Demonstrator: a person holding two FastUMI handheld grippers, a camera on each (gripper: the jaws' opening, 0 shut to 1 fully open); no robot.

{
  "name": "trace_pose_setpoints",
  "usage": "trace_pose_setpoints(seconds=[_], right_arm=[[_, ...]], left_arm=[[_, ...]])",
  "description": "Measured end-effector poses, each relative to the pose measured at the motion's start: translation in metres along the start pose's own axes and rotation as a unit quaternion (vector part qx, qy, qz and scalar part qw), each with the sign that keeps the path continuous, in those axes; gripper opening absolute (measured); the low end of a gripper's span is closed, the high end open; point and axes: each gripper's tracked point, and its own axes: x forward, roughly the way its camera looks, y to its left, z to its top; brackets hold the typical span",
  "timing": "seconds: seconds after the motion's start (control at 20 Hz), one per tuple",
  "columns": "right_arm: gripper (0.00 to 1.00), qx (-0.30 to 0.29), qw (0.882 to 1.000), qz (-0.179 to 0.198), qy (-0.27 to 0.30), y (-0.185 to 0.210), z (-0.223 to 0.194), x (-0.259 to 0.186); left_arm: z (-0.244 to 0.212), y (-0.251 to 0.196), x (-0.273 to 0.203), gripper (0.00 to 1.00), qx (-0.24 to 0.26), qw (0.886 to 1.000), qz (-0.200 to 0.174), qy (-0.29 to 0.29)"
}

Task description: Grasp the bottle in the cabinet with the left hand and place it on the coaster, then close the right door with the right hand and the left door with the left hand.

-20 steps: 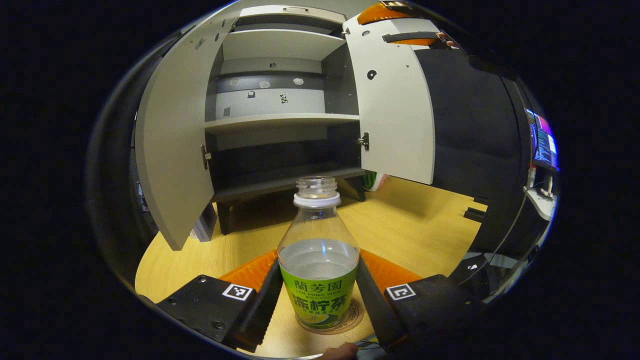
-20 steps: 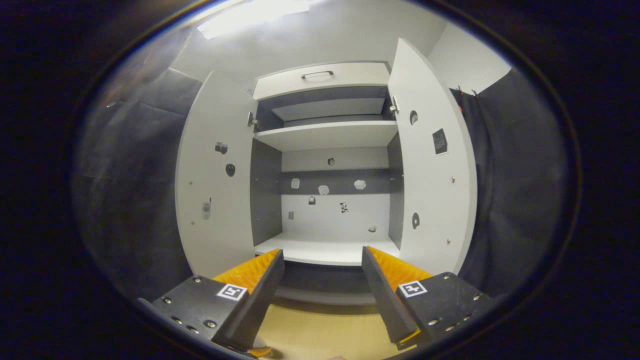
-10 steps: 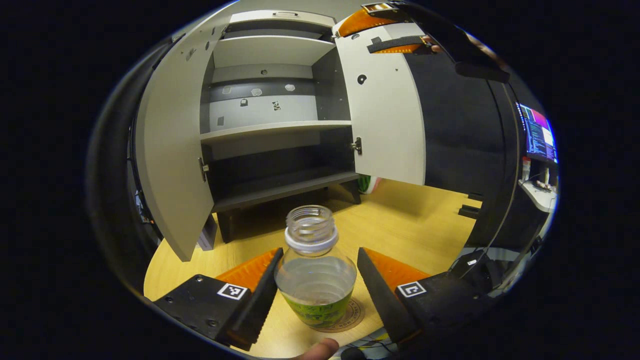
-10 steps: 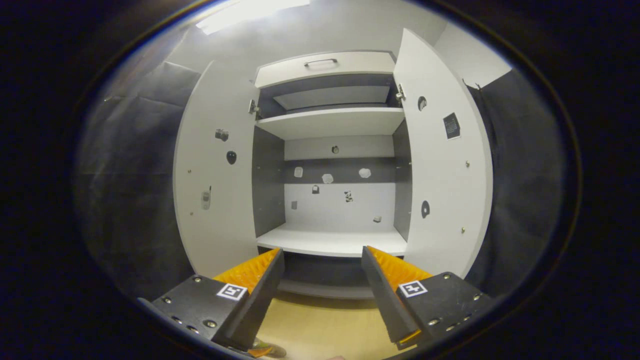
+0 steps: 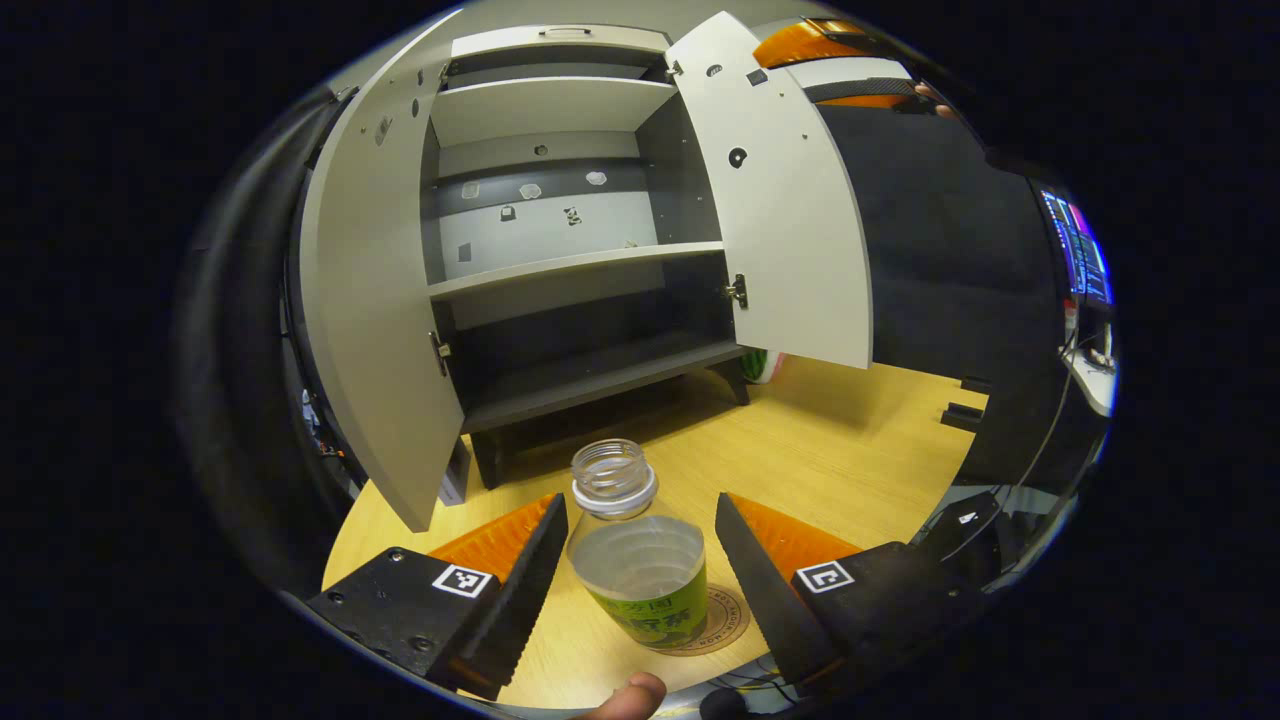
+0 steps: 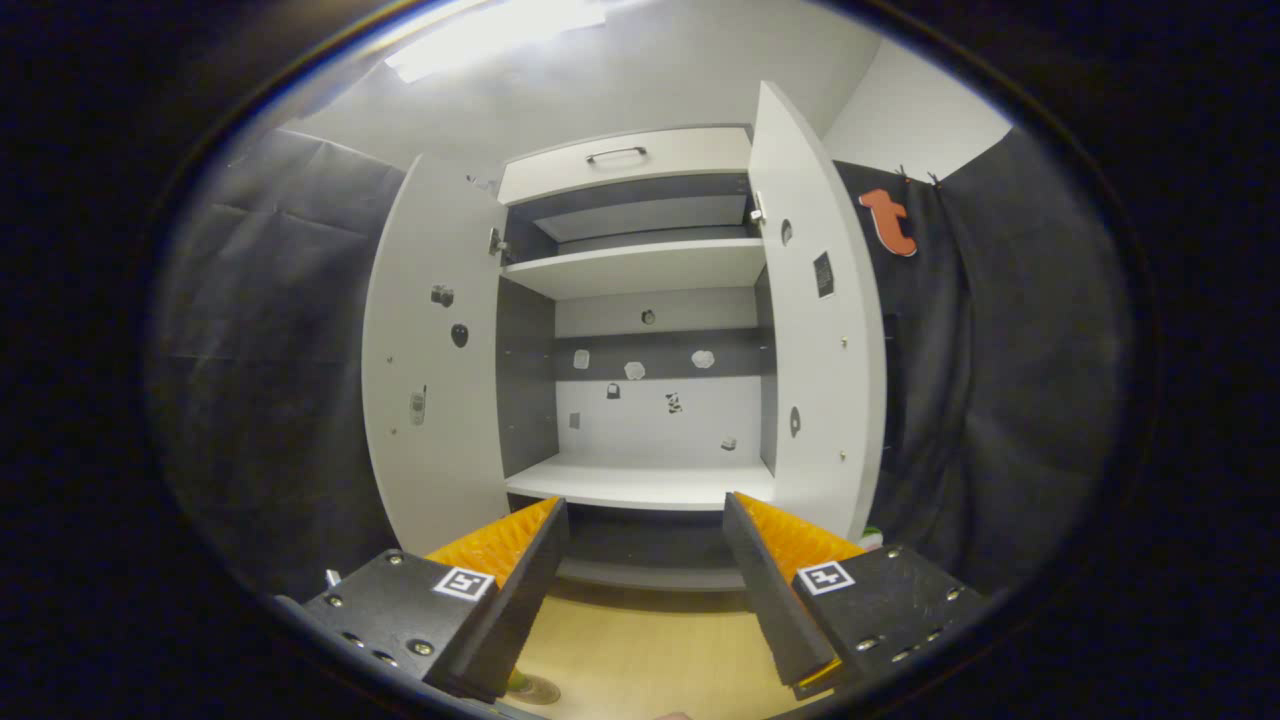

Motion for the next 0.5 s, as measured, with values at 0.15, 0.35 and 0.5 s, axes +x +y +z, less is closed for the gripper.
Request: trace_pose_setpoints(seconds=[0.15, 0.35, 0.5], right_arm=[[0.94, -0.001, 1.0, -0.009, -0.007, -0.014, 0.006, -0.02], [0.95, -0.002, 1.0, -0.023, -0.015, -0.037, 0.01, -0.041], [0.94, -0.006, 0.999, -0.041, -0.022, -0.064, 0.012, -0.049]], left_arm=[[0.028, 0.006, -0.013, 0.95, 0.007, 1.0, 0.012, -0.015], [0.094, 0.003, -0.04, 0.94, -0.043, 0.998, 0.012, -0.046], [0.145, 0.006, -0.057, 0.94, -0.057, 0.996, 0.024, -0.063]])
